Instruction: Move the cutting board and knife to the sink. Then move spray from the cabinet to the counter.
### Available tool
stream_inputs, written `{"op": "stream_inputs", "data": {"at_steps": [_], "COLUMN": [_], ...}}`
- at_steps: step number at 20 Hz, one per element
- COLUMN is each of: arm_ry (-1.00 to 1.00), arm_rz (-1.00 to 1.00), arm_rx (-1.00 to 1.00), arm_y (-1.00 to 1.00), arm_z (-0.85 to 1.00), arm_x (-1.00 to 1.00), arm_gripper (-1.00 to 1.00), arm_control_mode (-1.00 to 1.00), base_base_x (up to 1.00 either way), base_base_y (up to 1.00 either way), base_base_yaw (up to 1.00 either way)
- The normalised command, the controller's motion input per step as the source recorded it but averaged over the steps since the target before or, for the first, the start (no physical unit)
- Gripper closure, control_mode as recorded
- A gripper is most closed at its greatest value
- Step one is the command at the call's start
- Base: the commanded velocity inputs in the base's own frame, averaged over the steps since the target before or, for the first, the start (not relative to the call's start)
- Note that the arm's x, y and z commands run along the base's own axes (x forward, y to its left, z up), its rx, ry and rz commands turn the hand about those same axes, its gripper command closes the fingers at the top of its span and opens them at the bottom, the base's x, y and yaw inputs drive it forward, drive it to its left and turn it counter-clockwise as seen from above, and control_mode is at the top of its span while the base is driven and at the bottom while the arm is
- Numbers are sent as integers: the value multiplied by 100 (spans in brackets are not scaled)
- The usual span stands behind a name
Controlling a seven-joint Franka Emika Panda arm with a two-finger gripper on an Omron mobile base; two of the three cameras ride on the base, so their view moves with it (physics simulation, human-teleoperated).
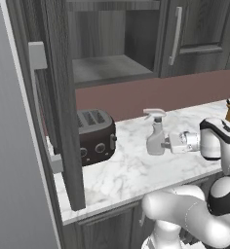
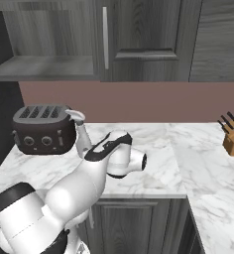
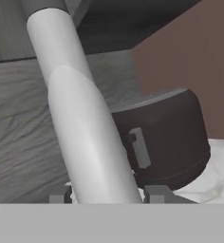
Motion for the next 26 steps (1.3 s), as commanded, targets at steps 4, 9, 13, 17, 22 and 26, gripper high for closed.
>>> {"op": "stream_inputs", "data": {"at_steps": [4, 9, 13, 17, 22, 26], "arm_ry": [0, 0, 0, 0, 0, 0], "arm_rz": [0, 0, 0, 0, 0, 0], "arm_rx": [0, 0, 0, 0, 0, 0], "arm_y": [0, 0, 0, 0, 0, 0], "arm_z": [-11, -18, -26, -29, -12, -8], "arm_x": [0, 0, 1, 6, 13, 22], "arm_gripper": [100, 100, 100, 100, 100, 100], "arm_control_mode": [-100, -100, -100, -100, -100, -100], "base_base_x": [0, 0, 0, 0, 0, 0], "base_base_y": [0, 0, 0, 0, 0, 0], "base_base_yaw": [0, 0, 0, 0, 0, 0]}}
